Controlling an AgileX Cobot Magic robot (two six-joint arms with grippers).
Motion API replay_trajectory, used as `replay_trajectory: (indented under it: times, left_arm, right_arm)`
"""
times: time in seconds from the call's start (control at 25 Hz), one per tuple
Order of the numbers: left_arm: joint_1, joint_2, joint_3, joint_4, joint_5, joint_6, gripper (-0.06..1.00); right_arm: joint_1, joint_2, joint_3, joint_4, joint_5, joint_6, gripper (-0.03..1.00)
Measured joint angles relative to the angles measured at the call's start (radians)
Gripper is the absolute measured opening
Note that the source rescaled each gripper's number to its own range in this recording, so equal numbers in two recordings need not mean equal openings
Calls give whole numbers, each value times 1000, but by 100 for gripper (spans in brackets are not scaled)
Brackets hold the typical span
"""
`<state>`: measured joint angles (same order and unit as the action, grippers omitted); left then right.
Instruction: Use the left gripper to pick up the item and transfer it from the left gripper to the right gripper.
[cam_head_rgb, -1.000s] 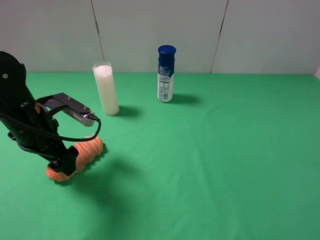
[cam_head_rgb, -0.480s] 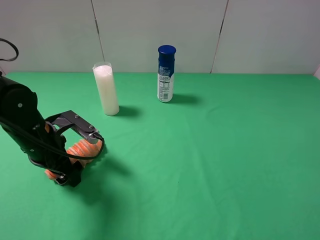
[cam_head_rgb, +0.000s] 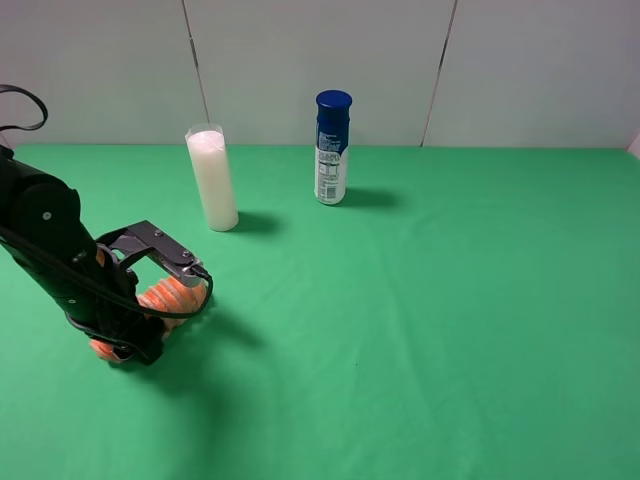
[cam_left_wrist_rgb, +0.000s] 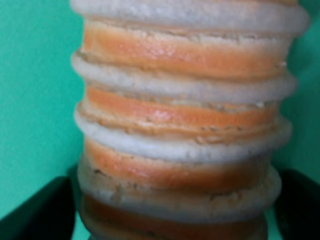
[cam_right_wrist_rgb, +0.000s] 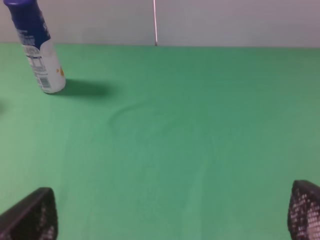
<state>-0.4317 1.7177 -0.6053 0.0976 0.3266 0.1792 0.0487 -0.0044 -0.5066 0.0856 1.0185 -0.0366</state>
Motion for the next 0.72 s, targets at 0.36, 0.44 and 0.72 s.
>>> replay_trajectory:
  times: [0.36,0.44,0.72]
  left_arm:
    - [0,0,0,0,0,0,21]
    - [0,0,0,0,0,0,17]
    - [0,0,0,0,0,2,10]
  right_arm:
    - [0,0,0,2,0,0,100]
    - [0,0,0,2,0,0,100]
    - [0,0,0,3,0,0,100]
